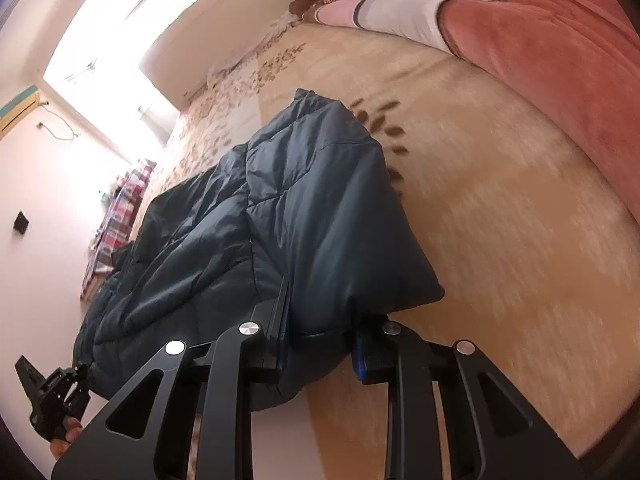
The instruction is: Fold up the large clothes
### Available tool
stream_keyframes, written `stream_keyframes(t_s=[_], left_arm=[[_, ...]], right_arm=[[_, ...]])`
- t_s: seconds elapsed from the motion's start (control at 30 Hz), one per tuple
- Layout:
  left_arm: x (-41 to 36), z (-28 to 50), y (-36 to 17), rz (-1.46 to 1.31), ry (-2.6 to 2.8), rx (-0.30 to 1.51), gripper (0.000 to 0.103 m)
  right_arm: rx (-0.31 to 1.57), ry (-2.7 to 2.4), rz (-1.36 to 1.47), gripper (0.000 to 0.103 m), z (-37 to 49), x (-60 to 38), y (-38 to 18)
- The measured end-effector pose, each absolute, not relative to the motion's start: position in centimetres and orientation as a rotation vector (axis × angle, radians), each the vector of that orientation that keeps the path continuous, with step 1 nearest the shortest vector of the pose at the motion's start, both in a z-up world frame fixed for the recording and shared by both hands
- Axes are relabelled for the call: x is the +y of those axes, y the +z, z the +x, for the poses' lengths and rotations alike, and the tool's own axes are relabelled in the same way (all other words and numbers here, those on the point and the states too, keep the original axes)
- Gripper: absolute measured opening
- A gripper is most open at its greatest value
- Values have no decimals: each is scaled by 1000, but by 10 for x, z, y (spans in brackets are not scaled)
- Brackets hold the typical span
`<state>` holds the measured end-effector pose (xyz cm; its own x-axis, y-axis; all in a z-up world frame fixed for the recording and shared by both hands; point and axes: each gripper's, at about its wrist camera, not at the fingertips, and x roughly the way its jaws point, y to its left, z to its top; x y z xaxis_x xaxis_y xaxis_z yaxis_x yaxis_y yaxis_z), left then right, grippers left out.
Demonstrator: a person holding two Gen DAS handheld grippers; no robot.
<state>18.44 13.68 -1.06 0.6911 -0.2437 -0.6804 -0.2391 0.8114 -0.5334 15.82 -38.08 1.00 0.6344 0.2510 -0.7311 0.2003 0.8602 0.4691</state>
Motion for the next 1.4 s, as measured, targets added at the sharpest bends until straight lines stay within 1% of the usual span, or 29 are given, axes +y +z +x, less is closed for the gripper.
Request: stream_keyframes(t_s=[0.27,0.47,0.5,0.57,0.6,0.63,0.67,0.7,0.73,0.77,0.83,0.87,0.9,0.93,1.07,1.13,1.17,1.23,1.37,1.4], left_arm=[[143,104,-24,-643,-25,861,16],[141,81,-40,-608,-18,892,17],[141,81,-43,-605,-14,895,18],[142,82,-47,-604,-2,903,21],[142,83,-48,-608,7,906,26],[142,84,-49,-604,21,911,30],[142,85,-50,-600,30,918,32],[141,85,-50,-592,35,927,37],[140,86,-50,-583,38,932,42],[139,86,-50,-573,39,936,45],[136,84,-49,-547,28,945,54],[135,83,-49,-533,20,945,55],[134,82,-49,-519,12,945,57],[134,81,-49,-506,5,944,59],[130,78,-47,-454,-22,936,60],[131,78,-47,-443,-41,935,61],[132,78,-46,-444,-48,936,61],[135,78,-46,-452,-75,940,61],[136,77,-44,-442,-108,949,60],[136,77,-43,-439,-114,952,61]], right_arm=[[943,32,483,25,75,-370,7],[962,7,484,25,50,-372,-8],[964,-3,460,27,50,-369,-10],[976,-27,430,32,53,-366,-14],[987,-45,432,38,54,-367,-16],[994,-55,443,46,54,-368,-18],[1009,-68,468,50,55,-372,-20],[1019,-75,495,57,54,-376,-20],[1027,-76,518,59,53,-380,-20],[1032,-74,527,60,51,-381,-18],[1037,-86,516,67,44,-386,-11],[1031,-96,505,69,40,-387,-7],[1023,-114,488,74,34,-388,-2],[1024,-130,465,77,28,-388,4],[1043,-186,348,78,10,-374,17],[1046,-181,300,82,7,-358,24],[1043,-158,297,82,8,-351,27],[1010,-92,284,82,9,-334,38],[938,11,101,82,26,-282,62],[925,28,66,80,31,-271,64]])
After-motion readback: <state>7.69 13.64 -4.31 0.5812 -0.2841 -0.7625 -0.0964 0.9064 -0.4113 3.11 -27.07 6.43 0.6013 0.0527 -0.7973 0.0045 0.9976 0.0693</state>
